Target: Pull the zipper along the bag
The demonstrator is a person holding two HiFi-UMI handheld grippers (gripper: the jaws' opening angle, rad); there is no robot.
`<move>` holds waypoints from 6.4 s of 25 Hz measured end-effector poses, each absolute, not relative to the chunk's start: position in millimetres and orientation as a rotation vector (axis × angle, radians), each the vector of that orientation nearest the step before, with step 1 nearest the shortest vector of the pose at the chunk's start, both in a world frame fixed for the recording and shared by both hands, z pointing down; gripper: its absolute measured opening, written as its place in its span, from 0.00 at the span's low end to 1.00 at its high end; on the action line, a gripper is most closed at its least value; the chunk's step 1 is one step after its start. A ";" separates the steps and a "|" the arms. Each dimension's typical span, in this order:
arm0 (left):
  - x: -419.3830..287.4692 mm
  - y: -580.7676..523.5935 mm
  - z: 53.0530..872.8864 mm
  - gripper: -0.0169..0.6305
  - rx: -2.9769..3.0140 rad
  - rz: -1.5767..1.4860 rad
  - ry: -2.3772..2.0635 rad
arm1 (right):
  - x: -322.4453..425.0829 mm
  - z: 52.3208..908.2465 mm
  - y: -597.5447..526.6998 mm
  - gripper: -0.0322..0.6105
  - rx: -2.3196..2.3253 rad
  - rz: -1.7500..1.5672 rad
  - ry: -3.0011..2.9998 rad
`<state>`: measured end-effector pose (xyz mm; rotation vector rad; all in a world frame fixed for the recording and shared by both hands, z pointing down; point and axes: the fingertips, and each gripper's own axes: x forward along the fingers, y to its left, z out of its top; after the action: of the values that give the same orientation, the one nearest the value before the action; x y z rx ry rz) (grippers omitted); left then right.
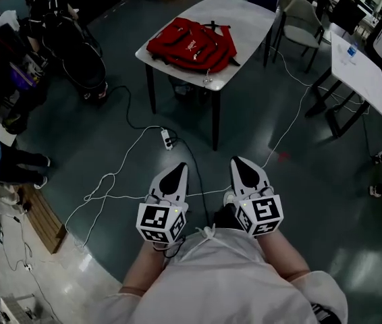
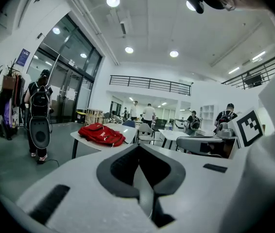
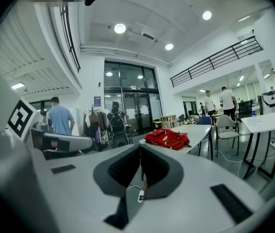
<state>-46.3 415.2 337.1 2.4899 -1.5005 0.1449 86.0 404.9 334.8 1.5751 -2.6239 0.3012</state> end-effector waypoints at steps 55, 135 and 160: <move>-85.4 -122.2 415.7 0.05 2.473 0.337 -1.054 | 33.2 412.3 -126.4 0.09 1.656 0.641 -2.265; -56.6 -112.2 628.9 0.06 2.023 0.897 -0.866 | 63.0 620.1 -173.8 0.09 1.051 0.787 -1.765; -119.7 -144.7 628.1 0.06 2.068 0.920 -0.882 | 67.3 622.7 -176.3 0.09 1.040 0.838 -1.547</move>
<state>-119.7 -144.7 628.1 2.0676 -0.8823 0.9198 67.3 -176.3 622.7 1.0397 -1.5474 0.8385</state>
